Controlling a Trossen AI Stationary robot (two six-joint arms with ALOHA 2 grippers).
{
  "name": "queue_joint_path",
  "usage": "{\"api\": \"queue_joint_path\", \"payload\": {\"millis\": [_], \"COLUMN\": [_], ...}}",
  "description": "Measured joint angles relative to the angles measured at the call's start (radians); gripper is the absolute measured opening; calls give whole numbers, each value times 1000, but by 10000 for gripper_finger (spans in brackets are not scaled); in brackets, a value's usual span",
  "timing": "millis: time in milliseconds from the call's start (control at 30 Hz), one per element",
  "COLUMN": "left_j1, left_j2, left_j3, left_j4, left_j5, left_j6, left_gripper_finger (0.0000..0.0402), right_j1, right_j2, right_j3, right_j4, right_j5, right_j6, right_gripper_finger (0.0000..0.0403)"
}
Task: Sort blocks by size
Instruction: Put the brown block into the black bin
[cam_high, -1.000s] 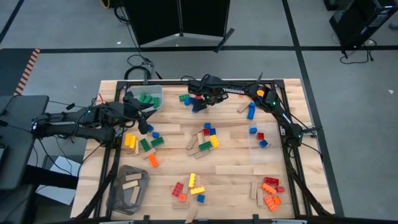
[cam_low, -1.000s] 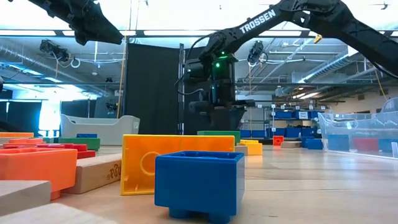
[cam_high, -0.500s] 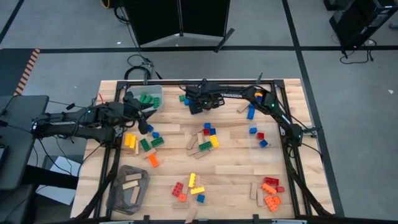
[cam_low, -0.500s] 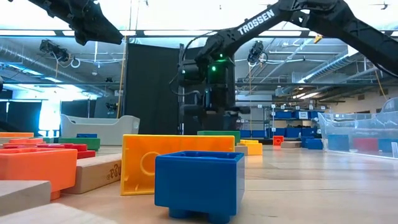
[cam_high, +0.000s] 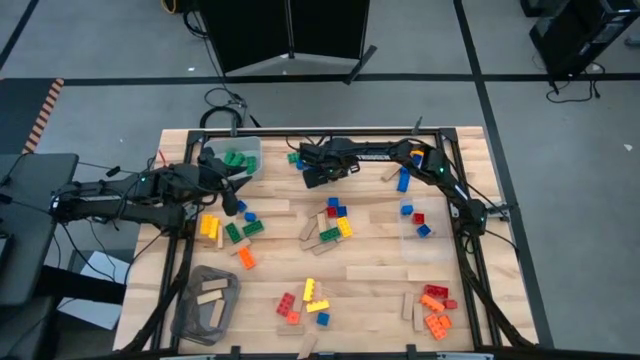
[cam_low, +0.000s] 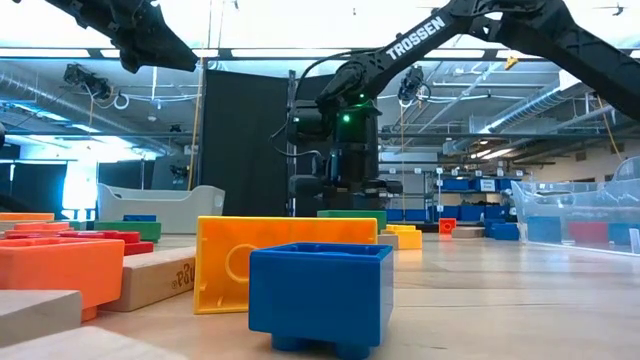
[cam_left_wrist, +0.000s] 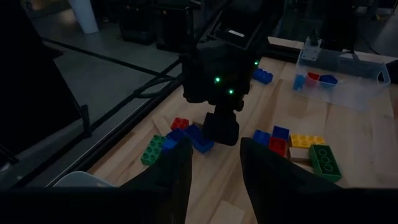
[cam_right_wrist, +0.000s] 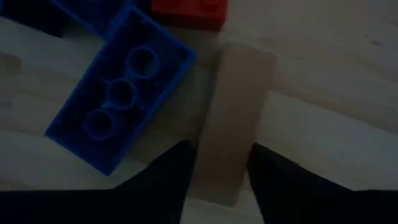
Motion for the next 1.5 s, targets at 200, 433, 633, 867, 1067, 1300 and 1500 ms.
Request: {"api": "queue_joint_path", "payload": {"millis": [200, 433, 633, 867, 1067, 1300, 1500], "left_j1": [0, 0, 0, 0, 0, 0, 0], "left_j2": [0, 0, 0, 1, 1, 33, 158], "left_j3": [0, 0, 0, 0, 0, 0, 0], "left_j4": [0, 10, 34, 65, 148, 212, 296], "left_j5": [0, 0, 0, 0, 0, -8, -44], "left_j6": [0, 0, 0, 0, -7, -97, -159], "left_gripper_finger": [143, 143, 143, 143, 143, 143, 143], "right_j1": [6, 49, 115, 185, 227, 264, 264], "right_j2": [1, -19, -112, -245, -393, -686, -908], "right_j3": [0, 1, 2, -4, -160, -542, -815], "right_j4": [2, -41, -139, -210, -203, 105, 639], "right_j5": [2, 34, 109, 279, 383, 380, 114], "right_j6": [-54, -24, 37, -28, -106, -200, -439], "right_gripper_finger": [123, 123, 123, 123, 123, 123, 123]}}
